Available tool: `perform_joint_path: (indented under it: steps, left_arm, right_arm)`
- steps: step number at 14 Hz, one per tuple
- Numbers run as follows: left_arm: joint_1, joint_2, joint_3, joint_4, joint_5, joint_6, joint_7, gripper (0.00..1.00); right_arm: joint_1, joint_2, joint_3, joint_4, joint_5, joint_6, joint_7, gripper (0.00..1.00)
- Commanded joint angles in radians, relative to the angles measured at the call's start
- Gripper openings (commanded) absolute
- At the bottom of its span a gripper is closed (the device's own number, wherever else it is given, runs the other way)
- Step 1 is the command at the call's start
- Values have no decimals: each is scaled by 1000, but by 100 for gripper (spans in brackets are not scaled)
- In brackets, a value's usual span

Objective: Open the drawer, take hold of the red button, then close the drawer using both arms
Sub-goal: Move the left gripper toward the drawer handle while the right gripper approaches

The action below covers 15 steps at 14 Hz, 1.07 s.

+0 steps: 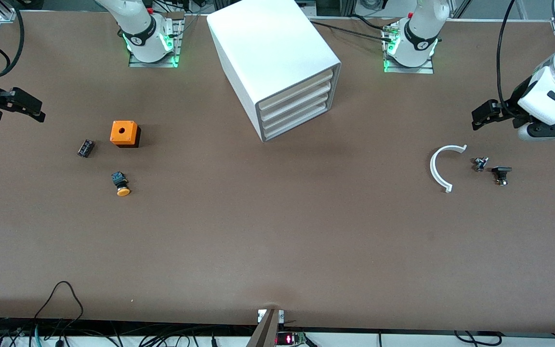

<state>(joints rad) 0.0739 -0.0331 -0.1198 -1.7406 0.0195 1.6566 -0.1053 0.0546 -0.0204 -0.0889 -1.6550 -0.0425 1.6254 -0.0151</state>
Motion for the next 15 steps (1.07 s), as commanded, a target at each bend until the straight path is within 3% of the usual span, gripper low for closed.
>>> perform_joint_path:
  steps: [1, 9, 15]
  left_arm:
    - [-2, 1, 3, 19, 25, -24, 3, 100]
    - [17, 36, 2, 29, 8, -24, 4, 100]
    - [14, 97, -10, 24, -99, -26, -2, 100]
  right_arm:
    - [-4, -16, 3, -20, 18, 17, -6, 100]
    - [-4, -16, 5, -17, 15, 25, -6, 100]
    - [-4, -20, 8, -19, 18, 53, 7, 100]
